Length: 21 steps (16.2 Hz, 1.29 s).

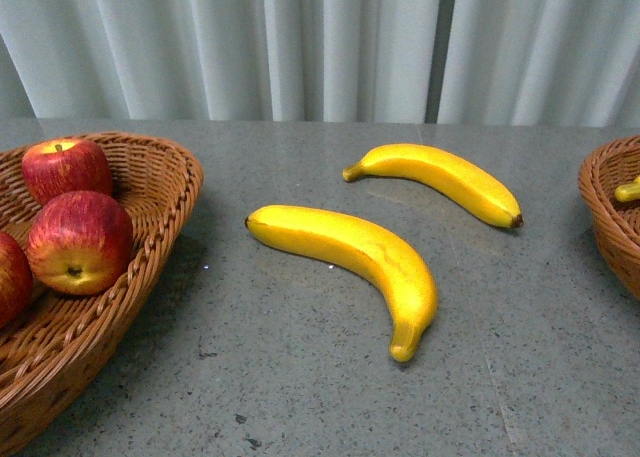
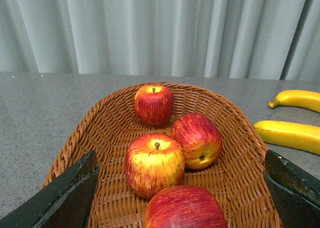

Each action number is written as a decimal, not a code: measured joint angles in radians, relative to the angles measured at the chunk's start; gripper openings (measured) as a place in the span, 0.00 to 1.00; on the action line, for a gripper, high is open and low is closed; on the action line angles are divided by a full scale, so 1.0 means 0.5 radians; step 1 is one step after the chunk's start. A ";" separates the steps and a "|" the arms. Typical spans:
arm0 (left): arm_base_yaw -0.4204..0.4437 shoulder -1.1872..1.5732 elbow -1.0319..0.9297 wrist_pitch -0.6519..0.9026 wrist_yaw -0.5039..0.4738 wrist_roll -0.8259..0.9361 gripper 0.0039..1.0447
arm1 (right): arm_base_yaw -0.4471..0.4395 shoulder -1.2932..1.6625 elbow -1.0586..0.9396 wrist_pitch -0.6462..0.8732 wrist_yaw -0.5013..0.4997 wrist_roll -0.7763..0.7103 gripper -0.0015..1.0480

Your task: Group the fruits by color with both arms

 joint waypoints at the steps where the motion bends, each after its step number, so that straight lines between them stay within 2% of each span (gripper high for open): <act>1: 0.000 0.000 0.000 0.000 -0.001 -0.001 0.94 | 0.044 0.287 0.109 0.266 -0.026 0.014 0.94; 4: 0.000 0.000 0.000 0.001 0.000 -0.001 0.94 | 0.215 0.995 0.402 0.766 -0.098 -0.026 0.94; 6: 0.000 0.000 0.000 0.001 0.000 0.000 0.94 | 0.309 1.446 0.690 0.886 -0.148 -0.060 0.94; 11: 0.000 0.000 0.000 0.000 0.000 -0.001 0.94 | 0.753 2.354 1.439 0.630 -0.190 -0.148 0.94; 14: 0.000 0.000 0.000 0.000 0.000 0.000 0.94 | 0.999 2.660 1.689 0.440 -0.191 -0.238 0.94; 16: 0.000 0.000 0.000 0.000 0.000 -0.001 0.94 | 1.050 2.795 1.779 0.329 -0.178 -0.296 0.94; 21: 0.000 0.000 0.000 0.000 0.000 0.000 0.94 | 1.051 2.979 1.836 0.098 -0.150 -0.517 0.94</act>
